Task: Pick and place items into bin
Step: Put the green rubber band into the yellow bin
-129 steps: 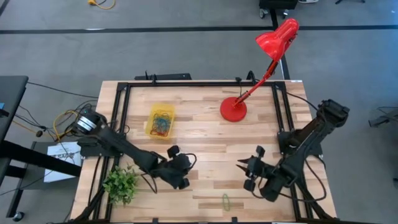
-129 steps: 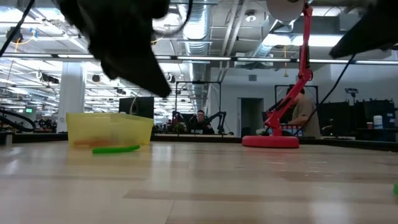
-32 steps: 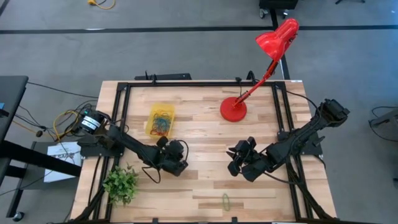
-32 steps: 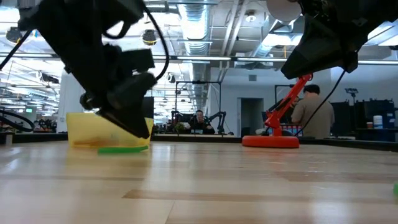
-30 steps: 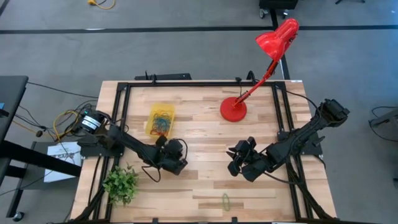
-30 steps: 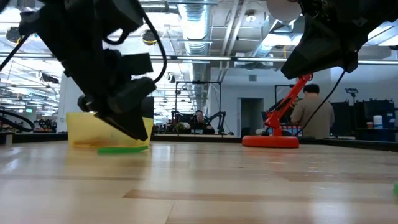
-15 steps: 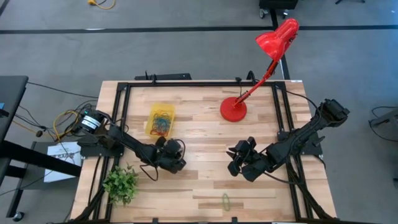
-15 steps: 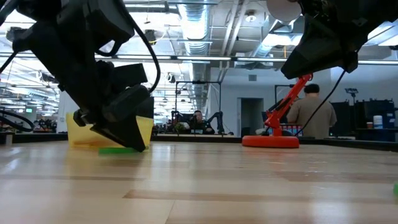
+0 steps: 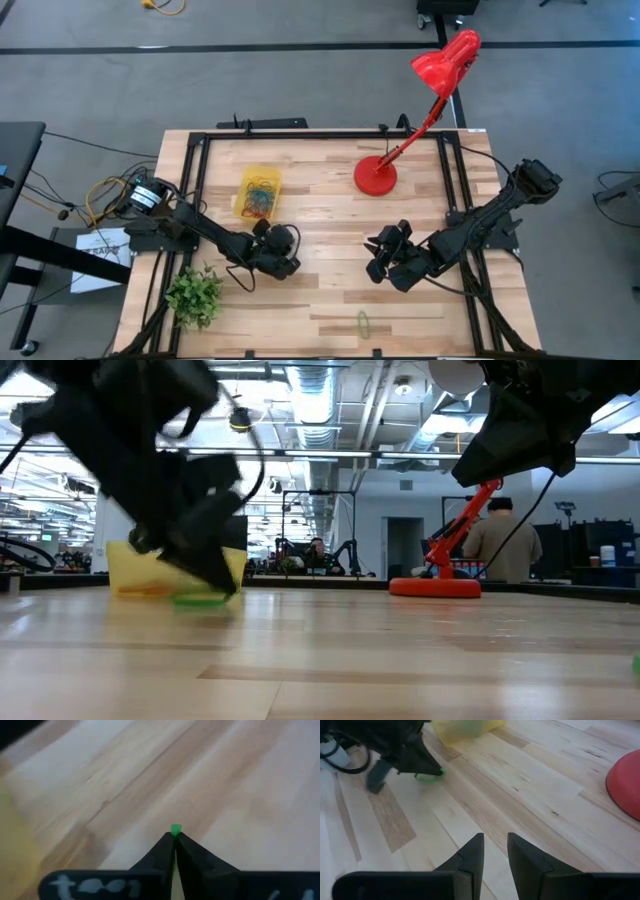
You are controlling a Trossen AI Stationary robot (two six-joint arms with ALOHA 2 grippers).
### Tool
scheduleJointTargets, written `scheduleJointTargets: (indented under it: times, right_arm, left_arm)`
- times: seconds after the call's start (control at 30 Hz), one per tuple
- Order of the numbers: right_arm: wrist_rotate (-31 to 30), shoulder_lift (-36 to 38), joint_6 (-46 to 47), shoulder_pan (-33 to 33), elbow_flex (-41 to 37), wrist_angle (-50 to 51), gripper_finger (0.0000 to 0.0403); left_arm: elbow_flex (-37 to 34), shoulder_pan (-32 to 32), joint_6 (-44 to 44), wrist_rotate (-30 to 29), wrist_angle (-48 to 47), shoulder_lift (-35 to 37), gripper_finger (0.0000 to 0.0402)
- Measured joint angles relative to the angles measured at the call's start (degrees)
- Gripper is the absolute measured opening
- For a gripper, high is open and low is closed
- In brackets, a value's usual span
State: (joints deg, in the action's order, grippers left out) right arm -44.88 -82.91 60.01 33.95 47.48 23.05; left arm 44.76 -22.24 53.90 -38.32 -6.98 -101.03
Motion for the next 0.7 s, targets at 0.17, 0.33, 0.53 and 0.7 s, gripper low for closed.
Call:
scheduleJointTargets:
  times: [0.17,0.33,0.53,0.7]
  right_arm:
    - [0.0,0.0,0.0,0.0,0.0,0.0,0.0079]
    - [0.0,0.0,0.0,0.0,0.0,-0.9,0.0079]
    - [0.0,0.0,0.0,0.0,0.0,-1.5,0.0079]
    - [0.0,0.0,0.0,0.0,0.0,-1.7,0.0079]
  left_arm:
    - [7.9,-1.1,-3.9,-3.8,-8.6,1.2,0.0002]
    - [17.7,-1.3,0.7,-14.0,-32.2,3.0,0.0001]
    - [24.8,-0.9,18.5,-21.1,-63.6,5.5,0.0000]
    - [22.5,1.2,32.3,-20.9,-77.3,5.9,0.0000]
